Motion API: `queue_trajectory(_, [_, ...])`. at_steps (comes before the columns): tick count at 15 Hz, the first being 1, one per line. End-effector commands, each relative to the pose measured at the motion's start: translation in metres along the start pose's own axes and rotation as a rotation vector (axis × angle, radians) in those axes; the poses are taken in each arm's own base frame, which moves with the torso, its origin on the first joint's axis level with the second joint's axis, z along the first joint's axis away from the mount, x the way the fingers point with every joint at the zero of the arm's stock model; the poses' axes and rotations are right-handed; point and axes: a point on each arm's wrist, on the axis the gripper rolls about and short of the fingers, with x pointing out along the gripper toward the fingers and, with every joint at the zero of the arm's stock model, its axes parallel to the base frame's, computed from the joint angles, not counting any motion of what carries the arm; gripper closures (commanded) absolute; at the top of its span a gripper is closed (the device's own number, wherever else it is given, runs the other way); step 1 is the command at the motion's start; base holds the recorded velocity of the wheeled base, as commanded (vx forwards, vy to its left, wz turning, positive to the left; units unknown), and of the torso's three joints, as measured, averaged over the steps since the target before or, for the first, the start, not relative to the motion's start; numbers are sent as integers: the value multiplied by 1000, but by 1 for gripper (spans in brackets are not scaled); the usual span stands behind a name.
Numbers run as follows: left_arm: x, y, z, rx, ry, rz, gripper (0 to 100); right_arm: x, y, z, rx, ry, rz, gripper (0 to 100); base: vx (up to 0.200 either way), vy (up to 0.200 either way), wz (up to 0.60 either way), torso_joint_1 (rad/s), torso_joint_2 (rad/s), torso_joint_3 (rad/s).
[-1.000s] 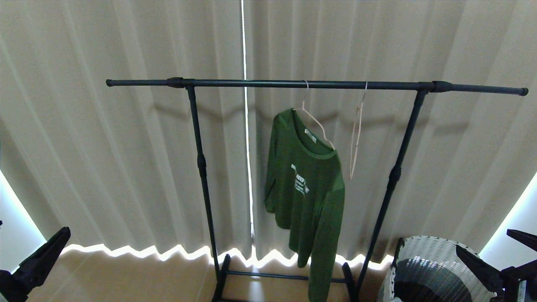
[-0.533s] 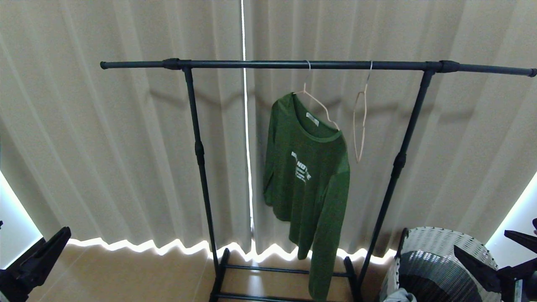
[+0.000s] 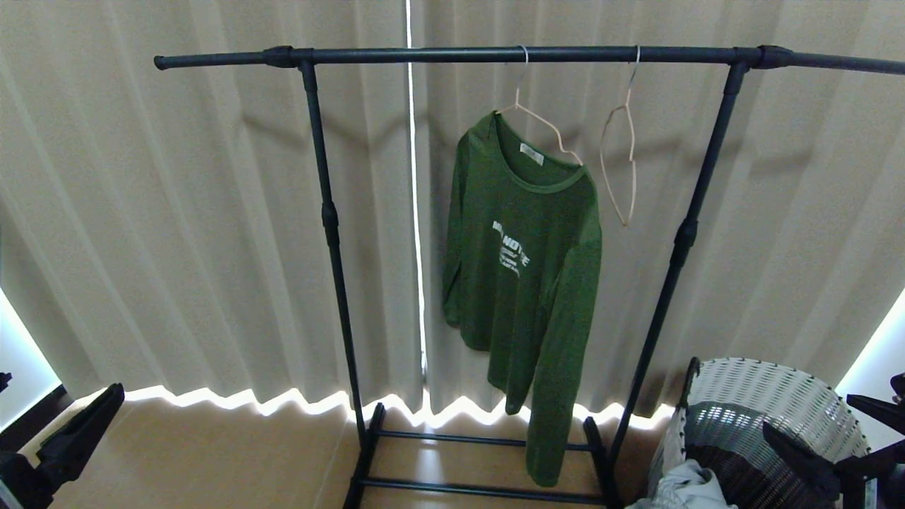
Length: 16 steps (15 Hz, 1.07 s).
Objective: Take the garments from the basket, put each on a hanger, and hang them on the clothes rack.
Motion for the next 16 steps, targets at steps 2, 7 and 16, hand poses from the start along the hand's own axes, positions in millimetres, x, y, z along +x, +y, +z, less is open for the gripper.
queue_trajectory(2, [10,0,-3,7,51,-10,0,6,1,-2,-1,33,7,0,0,0,0,-156,469,298])
queue_trajectory(7, [7,0,-4,12,44,-8,0,7,1,-3,-4,44,7,0,0,0,0,-97,352,252])
queue_trajectory(16, [3,0,-4,13,30,-6,0,7,2,-5,-4,46,11,0,0,0,0,-5,17,10])
